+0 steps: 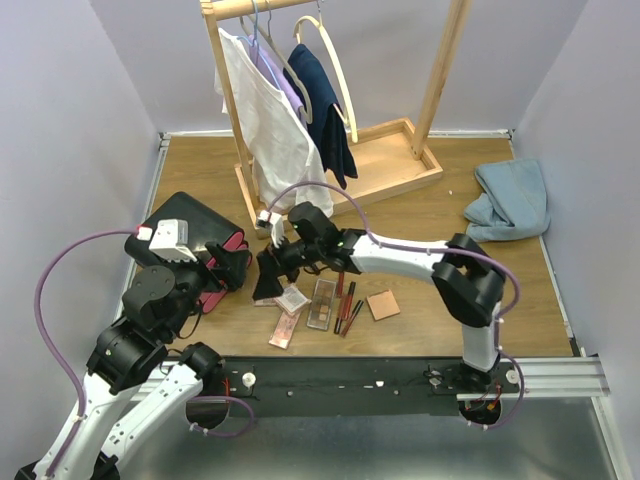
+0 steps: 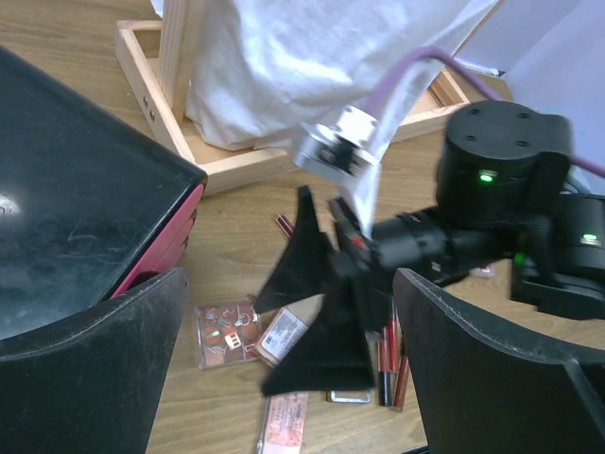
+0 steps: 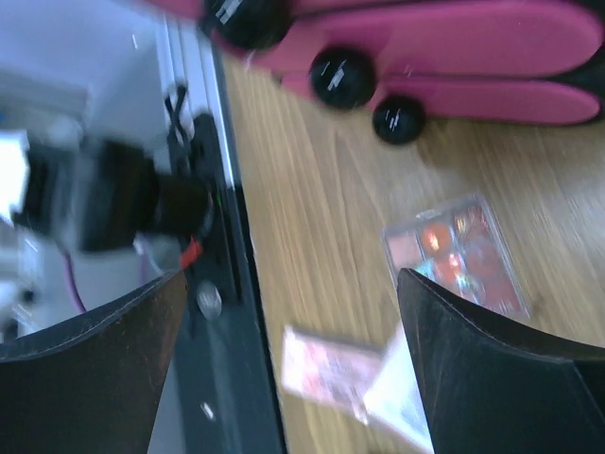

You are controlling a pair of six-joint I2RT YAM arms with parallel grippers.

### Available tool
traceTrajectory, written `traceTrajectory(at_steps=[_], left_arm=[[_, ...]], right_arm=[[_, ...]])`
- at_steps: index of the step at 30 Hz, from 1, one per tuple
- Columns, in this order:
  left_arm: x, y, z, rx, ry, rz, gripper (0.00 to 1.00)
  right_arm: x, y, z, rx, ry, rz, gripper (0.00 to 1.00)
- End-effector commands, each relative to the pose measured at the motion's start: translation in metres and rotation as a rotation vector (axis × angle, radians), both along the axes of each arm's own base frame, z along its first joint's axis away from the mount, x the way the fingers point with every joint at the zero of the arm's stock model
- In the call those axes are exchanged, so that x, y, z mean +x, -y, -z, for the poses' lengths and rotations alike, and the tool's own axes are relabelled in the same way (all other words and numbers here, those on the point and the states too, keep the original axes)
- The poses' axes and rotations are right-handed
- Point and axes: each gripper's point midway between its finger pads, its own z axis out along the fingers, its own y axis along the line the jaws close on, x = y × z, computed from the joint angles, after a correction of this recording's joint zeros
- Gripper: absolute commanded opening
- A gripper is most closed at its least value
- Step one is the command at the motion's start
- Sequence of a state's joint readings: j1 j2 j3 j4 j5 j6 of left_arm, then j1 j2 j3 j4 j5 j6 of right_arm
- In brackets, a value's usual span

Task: Organize the makeup
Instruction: Open the drawer in the storage box.

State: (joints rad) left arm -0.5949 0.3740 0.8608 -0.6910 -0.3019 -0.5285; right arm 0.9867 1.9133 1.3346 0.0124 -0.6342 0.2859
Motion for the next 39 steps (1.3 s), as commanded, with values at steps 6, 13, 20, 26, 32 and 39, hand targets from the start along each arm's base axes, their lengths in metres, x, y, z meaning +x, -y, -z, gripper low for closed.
traceTrajectory(at_steps=[6, 13, 20, 26, 32, 39], left_arm=[[-0.01, -0.017, -0.001, -0.062, -0.002, -0.073, 0.99], [-0.011, -0.017, 0.0, -0.061, -0.008, -0.072, 0.99], [-0.015, -0.02, 0.0, -0.077, 0.0, -0.074, 0.99], [-0.02, -0.022, 0.0, -0.107, 0.012, -0.079, 0.99], [-0.02, -0.02, 0.003, -0.111, 0.001, -0.071, 0.99], [-0.019, -0.017, 0.005, -0.121, -0.005, -0.065, 0.99]], right_arm=[[0.015, -0.063, 0.003, 0.07, -0.389, 0.158, 0.82], [0.014, -0.077, 0.008, 0.082, -0.521, 0.14, 0.64], [0.014, -0.087, 0.006, 0.098, -0.667, 0.158, 0.64], [0.021, -0.094, 0.017, 0.08, -0.761, 0.229, 0.63], [0.028, -0.099, 0.014, 0.086, -0.751, 0.262, 0.5], [0.042, -0.103, 0.024, 0.08, -0.771, 0.305, 0.5]])
